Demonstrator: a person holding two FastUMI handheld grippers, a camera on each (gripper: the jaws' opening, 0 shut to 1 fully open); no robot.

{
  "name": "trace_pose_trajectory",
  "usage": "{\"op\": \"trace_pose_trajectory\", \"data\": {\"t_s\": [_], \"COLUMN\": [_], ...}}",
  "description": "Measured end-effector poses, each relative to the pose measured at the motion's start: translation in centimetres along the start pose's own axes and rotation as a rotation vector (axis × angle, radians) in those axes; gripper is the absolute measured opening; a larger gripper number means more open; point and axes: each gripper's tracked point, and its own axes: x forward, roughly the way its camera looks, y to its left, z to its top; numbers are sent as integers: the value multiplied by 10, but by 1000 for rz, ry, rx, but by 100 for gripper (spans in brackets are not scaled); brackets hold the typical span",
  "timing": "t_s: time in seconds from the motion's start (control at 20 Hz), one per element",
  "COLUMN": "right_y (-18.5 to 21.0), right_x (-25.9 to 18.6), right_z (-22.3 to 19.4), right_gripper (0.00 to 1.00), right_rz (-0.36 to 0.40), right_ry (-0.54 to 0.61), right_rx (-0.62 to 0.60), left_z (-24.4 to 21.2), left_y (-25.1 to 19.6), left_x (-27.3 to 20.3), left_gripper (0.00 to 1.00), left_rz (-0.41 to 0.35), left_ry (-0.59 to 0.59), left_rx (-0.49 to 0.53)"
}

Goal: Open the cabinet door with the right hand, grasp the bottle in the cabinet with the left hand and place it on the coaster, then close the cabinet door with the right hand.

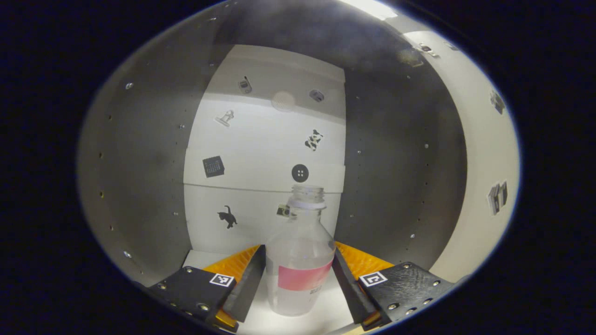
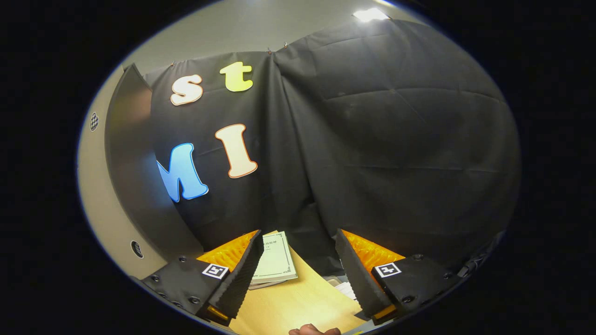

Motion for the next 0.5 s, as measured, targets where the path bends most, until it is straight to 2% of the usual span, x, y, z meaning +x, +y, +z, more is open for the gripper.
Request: {"op": "trace_pose_trajectory", "data": {"t_s": [0.1,0.2,0.5], "right_y": [0,-1,1], "right_x": [5,7,6], "right_z": [-3,-2,-2], "right_gripper": [98,98,98], "right_rz": [13,22,40], "right_ry": [10,9,0], "right_rx": [12,21,23], "left_z": [5,5,23], "left_y": [2,3,-6], "left_x": [-6,-7,-28], "left_gripper": [82,73,70], "left_rz": [15,19,-3], "left_ry": [-14,-10,-40], "left_rx": [-7,5,32]}}
